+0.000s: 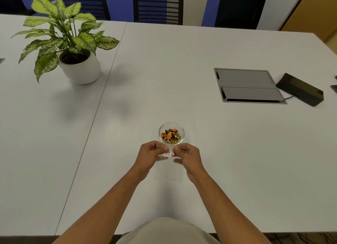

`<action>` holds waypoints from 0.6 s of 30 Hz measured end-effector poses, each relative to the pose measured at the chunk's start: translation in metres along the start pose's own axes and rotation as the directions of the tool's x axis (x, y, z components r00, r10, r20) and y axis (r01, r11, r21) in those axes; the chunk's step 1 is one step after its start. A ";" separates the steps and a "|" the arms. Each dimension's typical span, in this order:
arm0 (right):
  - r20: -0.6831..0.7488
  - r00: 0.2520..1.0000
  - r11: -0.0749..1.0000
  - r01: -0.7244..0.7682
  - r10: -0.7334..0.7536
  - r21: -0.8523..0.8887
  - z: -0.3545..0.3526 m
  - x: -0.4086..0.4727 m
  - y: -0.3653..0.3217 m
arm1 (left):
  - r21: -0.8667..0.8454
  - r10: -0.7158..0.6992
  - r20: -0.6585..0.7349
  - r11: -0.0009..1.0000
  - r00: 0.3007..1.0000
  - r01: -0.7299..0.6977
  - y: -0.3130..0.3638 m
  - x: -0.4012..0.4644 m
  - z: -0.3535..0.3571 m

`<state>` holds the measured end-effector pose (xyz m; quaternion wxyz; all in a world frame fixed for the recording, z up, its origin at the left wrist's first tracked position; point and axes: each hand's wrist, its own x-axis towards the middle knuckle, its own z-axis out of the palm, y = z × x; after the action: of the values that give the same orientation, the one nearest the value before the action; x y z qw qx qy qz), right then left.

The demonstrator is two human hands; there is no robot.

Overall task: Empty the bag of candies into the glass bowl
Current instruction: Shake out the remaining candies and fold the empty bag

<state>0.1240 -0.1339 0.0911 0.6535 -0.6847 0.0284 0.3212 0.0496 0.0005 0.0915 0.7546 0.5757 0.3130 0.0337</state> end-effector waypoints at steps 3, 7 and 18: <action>0.006 1.000 1.000 0.007 -0.007 0.010 0.001 -0.001 0.000 | 0.005 0.015 -0.018 1.000 1.000 -0.015 -0.001 0.001 0.000; 0.038 0.999 0.999 0.016 -0.018 0.049 -0.001 -0.002 0.001 | -0.015 0.030 -0.046 0.999 0.999 -0.031 -0.002 0.002 -0.001; 0.053 0.999 0.996 0.008 -0.012 0.088 -0.003 -0.001 0.001 | -0.046 0.030 -0.001 0.999 1.000 -0.030 -0.002 0.000 0.001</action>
<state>0.1235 -0.1370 0.0907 0.6852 -0.6466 0.0217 0.3346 0.0498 -0.0012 0.0896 0.7669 0.5630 0.3035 0.0522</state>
